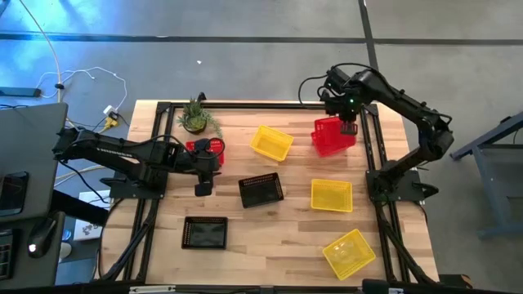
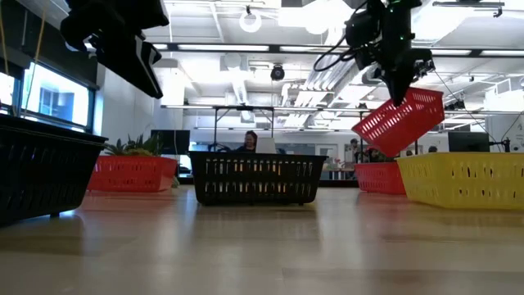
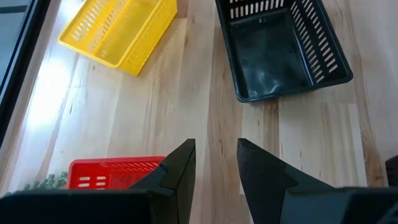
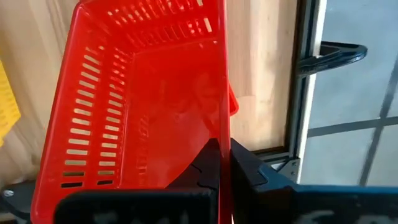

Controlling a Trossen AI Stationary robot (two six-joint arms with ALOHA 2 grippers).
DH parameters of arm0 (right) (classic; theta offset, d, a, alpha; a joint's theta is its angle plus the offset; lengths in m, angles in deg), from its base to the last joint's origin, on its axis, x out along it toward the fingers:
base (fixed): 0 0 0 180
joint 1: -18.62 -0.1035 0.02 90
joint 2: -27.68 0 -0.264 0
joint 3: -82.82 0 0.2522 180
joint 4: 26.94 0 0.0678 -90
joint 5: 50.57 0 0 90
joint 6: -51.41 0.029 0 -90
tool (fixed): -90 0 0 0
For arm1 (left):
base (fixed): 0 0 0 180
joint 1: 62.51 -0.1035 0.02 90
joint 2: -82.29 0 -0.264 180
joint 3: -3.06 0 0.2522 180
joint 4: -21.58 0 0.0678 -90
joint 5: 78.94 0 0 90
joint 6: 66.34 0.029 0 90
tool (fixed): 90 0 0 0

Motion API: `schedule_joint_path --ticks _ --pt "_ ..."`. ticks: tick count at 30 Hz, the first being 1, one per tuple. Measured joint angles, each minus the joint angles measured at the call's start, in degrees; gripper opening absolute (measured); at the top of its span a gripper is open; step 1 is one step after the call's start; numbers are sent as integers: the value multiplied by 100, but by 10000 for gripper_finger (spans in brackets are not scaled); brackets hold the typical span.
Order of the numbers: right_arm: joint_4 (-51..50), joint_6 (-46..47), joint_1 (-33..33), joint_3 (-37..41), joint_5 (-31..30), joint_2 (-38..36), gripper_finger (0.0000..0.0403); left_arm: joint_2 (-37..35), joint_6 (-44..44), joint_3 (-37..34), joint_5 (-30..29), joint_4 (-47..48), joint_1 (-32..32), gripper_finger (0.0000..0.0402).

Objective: Stack baskets by color
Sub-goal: Stack the bottom red bin on top of the top right red bin

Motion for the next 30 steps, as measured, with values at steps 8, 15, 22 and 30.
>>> schedule_joint_path --ticks 8,15,22,30 --pt "76 -298 0 -2 299 -2 0 0 -48 0 0 -2 0 106" --pt "180 -296 -11 -4 304 98 0 0 -172 0 -85 -2 0 106" --pt "164 -320 -22 -4 259 430 0 0 -199 0 -85 -2 0 106" --pt "81 -345 -28 -4 258 872 0 0 -199 0 -85 44 0 106"
